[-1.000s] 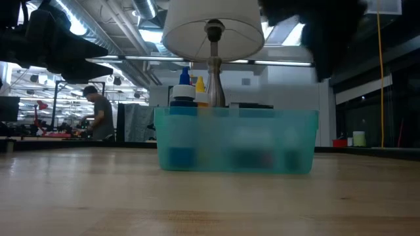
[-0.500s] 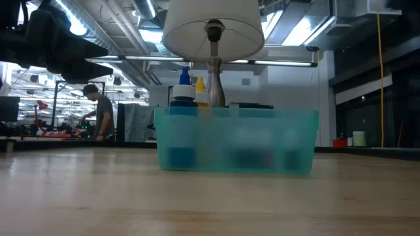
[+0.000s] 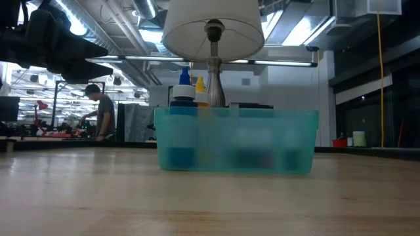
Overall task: Pick & Place food coloring
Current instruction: Put the small black food coloring bottle into the green bin
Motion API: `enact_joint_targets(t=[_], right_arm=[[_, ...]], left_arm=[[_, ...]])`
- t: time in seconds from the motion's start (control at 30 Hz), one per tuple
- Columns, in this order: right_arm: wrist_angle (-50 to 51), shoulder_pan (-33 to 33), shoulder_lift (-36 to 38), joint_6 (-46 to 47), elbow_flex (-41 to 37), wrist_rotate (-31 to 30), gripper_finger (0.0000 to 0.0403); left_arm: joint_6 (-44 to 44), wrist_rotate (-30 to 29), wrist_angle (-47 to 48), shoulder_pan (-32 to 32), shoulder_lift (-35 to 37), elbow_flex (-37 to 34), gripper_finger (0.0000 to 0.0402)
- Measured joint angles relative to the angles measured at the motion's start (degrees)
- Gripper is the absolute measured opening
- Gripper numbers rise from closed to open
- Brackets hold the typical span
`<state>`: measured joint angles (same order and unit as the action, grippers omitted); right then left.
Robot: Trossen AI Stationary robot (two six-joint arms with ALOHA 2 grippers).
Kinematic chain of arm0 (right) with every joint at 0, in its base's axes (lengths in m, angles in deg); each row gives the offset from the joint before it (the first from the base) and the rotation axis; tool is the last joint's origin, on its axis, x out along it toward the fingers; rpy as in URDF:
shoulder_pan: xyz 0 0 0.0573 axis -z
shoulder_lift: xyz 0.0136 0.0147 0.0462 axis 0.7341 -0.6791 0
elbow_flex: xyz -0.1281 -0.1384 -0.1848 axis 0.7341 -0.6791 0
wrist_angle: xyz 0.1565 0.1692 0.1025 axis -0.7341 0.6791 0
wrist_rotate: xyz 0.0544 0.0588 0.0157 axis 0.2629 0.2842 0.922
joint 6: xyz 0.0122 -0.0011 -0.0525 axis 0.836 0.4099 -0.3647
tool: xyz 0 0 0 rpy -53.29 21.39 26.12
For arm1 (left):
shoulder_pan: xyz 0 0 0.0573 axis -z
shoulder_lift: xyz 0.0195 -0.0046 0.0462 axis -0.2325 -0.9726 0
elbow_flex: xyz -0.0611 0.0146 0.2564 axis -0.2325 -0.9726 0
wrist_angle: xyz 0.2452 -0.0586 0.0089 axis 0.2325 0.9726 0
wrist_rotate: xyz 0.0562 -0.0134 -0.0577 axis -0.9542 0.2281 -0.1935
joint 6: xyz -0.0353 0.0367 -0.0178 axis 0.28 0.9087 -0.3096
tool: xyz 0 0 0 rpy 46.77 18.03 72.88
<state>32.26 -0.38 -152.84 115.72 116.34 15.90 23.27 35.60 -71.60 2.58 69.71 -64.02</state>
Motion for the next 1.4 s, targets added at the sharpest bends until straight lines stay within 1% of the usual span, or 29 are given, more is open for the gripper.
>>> enact_joint_targets(t=[0.07, 0.33, 0.57, 0.67, 0.87, 1.17, 1.4], right_arm=[[-1.0, 0.0, -1.2, -0.5, 0.0, -0.9, 0.0351], [-4.3, 0.0, -5.8, -3.2, -0.1, -1.0, 0.0351], [-8.7, 0.2, -6.5, -3.3, -3.4, 2.4, 0.0347], [-8.4, 0.0, -6.5, -3.5, -3.5, 2.3, 0.0327], [-8.7, 0.0, -6.5, -4.9, -3.5, 1.9, 0.0275], [-8.7, 0.0, -6.5, -6.4, -3.5, 1.1, 0.0212], [-8.7, 0.0, -6.5, -6.5, -3.5, 0.8, 0.0177]], left_arm=[[0.0, 0.0, 0.0, 0.0, 0.0, 0.0, 0.04], [0.0, 0.0, 0.0, 0.0, 0.0, 0.0, 0.04], [0.0, 0.0, 0.0, 0.0, 0.0, 0.0, 0.04], [0.0, 0.0, 0.0, 0.0, 0.0, 0.0, 0.04], [0.0, 0.0, 0.0, 0.0, 0.0, 0.0, 0.04], [0.0, 0.0, 0.0, 0.0, 0.0, 0.0, 0.04], [0.0, 0.0, 0.0, 0.0, 0.0, 0.0, 0.04]])
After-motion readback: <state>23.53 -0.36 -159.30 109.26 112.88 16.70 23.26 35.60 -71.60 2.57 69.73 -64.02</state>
